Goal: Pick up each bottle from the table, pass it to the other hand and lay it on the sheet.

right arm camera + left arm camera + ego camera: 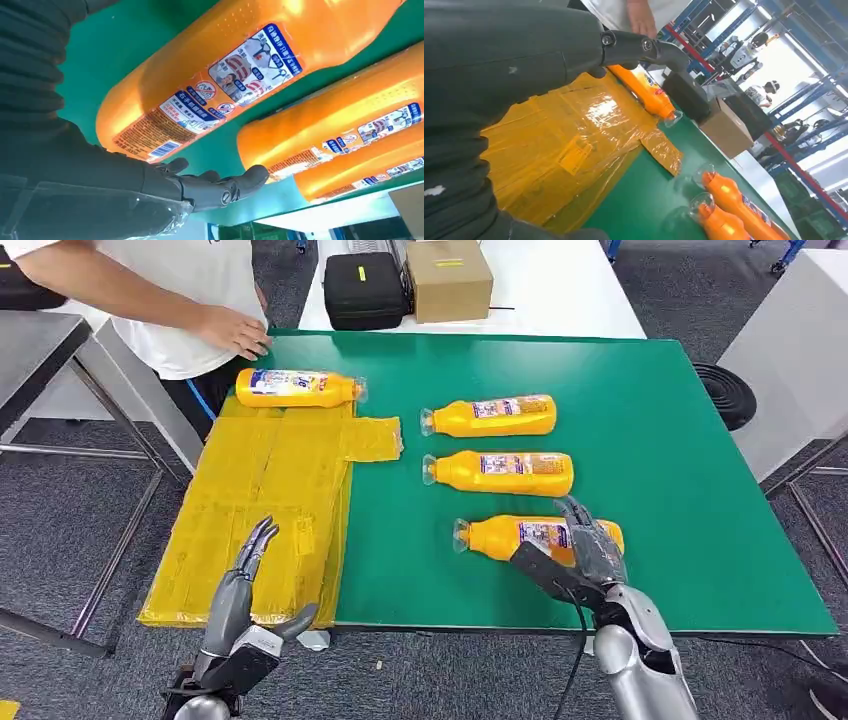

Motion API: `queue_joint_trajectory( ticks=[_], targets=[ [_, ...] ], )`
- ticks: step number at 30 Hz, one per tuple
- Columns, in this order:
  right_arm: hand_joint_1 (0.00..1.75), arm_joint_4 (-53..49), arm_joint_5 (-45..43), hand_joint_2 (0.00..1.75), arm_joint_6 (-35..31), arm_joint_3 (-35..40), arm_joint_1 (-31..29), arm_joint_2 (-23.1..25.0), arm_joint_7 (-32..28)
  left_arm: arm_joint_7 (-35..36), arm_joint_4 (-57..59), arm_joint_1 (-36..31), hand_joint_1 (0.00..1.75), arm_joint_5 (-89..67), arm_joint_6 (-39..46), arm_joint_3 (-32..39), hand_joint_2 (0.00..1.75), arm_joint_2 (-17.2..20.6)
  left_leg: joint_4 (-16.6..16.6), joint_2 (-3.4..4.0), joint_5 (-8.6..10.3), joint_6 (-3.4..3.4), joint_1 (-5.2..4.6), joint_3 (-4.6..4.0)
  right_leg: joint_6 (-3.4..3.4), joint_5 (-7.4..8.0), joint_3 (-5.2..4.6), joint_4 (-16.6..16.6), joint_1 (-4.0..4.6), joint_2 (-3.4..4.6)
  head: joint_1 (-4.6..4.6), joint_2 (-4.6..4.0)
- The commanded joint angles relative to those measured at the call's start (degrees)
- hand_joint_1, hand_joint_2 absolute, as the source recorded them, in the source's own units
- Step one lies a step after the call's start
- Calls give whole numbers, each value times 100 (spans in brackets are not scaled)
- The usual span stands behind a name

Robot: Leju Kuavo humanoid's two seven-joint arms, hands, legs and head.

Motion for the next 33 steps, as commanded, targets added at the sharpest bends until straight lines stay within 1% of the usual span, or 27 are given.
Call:
queue_joint_trajectory(
  ticks=[1,3,4,6,8,9,10,12,13,14,15,16,19,20,21,22,24,25,27,28,30,31,33],
  targets=[
    [0,587,-147,175,286,89,-396,-460,186,61,475,-303,0,71,-164,-55,175,-37,-5,10,-6,1,-2,27,-12,-4,26,-7,1,2,2,0],
    [0,694,-199,175,307,-57,-386,-576,224,85,541,-382,0,82,-197,-81,175,-36,-5,2,-1,1,0,15,-8,-1,16,-8,2,-3,0,0],
    [0,740,-210,175,312,-126,-389,-621,239,93,562,-393,0,88,-204,-92,175,-25,-6,-3,-3,2,-1,26,-11,-4,30,-10,2,-10,2,0],
    [0,866,-243,175,344,-237,-441,-724,250,105,584,-399,0,111,-215,-100,175,4,-5,-4,1,2,-2,12,-7,-1,16,-8,0,-8,2,0],
    [0,866,-243,175,344,-237,-441,-724,250,105,584,-399,0,111,-215,-100,175,4,-6,2,-5,1,-2,25,-12,-4,28,-10,1,-4,0,0],
    [0,866,-243,175,344,-237,-441,-724,250,105,584,-399,0,111,-215,-100,175,4,-5,2,-2,0,-3,16,-8,-1,18,-8,0,-1,0,0],
    [0,934,-248,175,371,-243,-484,-755,275,105,574,-385,0,136,-228,-103,175,21,-5,7,-8,-1,-1,31,-14,-5,33,-10,3,0,2,0],
    [0,1106,-254,175,393,-235,-569,-862,298,104,615,-403,0,166,-247,-125,175,41,-5,4,-2,0,-2,14,-8,0,16,-8,1,0,0,0],
    [0,1236,-254,175,405,-237,-633,-902,300,101,655,-417,0,176,-253,-134,175,49,-7,9,-8,-1,-2,32,-15,-4,33,-10,3,2,0,0],
    [0,1236,-254,175,405,-237,-633,-902,300,101,655,-417,0,176,-253,-134,175,49,-6,10,-7,-1,-2,29,-13,-3,29,-10,2,3,2,0],
    [0,1332,-253,175,408,-241,-690,-902,300,92,682,-406,0,192,-254,-132,175,63,-5,6,-3,0,-3,17,-9,-1,18,-8,1,1,-2,0],
    [0,1456,-250,175,426,-232,-766,-891,299,72,701,-396,0,213,-251,-133,175,73,-6,8,-7,-1,-1,31,-14,-4,33,-10,3,1,0,0],
    [0,1908,-240,175,453,-187,-1053,-868,292,50,756,-389,0,245,-232,-163,175,68,-5,11,-3,0,-1,16,-8,2,16,-8,2,7,0,0],
    [0,2039,-245,175,450,-165,-1153,-882,290,48,770,-404,0,248,-230,-179,175,67,-6,21,-6,1,-2,27,-11,1,24,-10,1,14,0,0],
    [0,2203,-246,175,453,-109,-1282,-928,281,48,781,-430,0,252,-228,-191,175,74,-4,18,-2,1,-2,15,-7,4,13,-8,1,12,0,0],
    [0,2407,-272,175,487,-4,-1439,-1016,227,52,794,-470,0,268,-225,-199,175,82,-6,25,-6,0,-3,30,-12,2,26,-10,1,17,0,0],
    [0,2589,-303,175,518,65,-1571,-1069,168,68,789,-486,0,300,-223,-182,175,90,-4,15,-1,1,-3,16,-8,3,14,-6,-1,9,0,0],
    [0,2668,-305,175,521,105,-1638,-1068,153,70,773,-467,0,308,-221,-173,175,106,-5,23,-5,1,-4,32,-14,1,29,-8,0,15,0,0],
    [0,2737,-306,175,525,158,-1752,-1035,151,74,761,-431,0,321,-216,-158,175,128,-4,18,0,4,-2,17,-9,3,16,-7,1,11,0,0],
    [0,2857,-301,175,528,250,-1869,-1030,146,76,722,-399,0,330,-210,-156,175,147,-5,25,-4,3,-3,31,-14,1,28,-8,1,16,0,0],
    [0,2855,-305,175,530,255,-1915,-1009,155,76,724,-391,0,331,-209,-152,175,153,-5,21,-2,4,-3,20,-10,2,20,-6,1,15,0,0],
    [0,2855,-305,175,530,255,-1915,-1009,155,76,724,-391,0,331,-209,-152,175,153,-6,34,-6,3,-3,31,-14,1,27,-7,1,25,0,0],
    [0,3016,-294,175,519,465,-2093,-1071,147,82,679,-360,0,346,-197,-152,175,161,-3,15,0,4,-2,14,-8,3,15,-4,1,9,0,0]
  ],
)
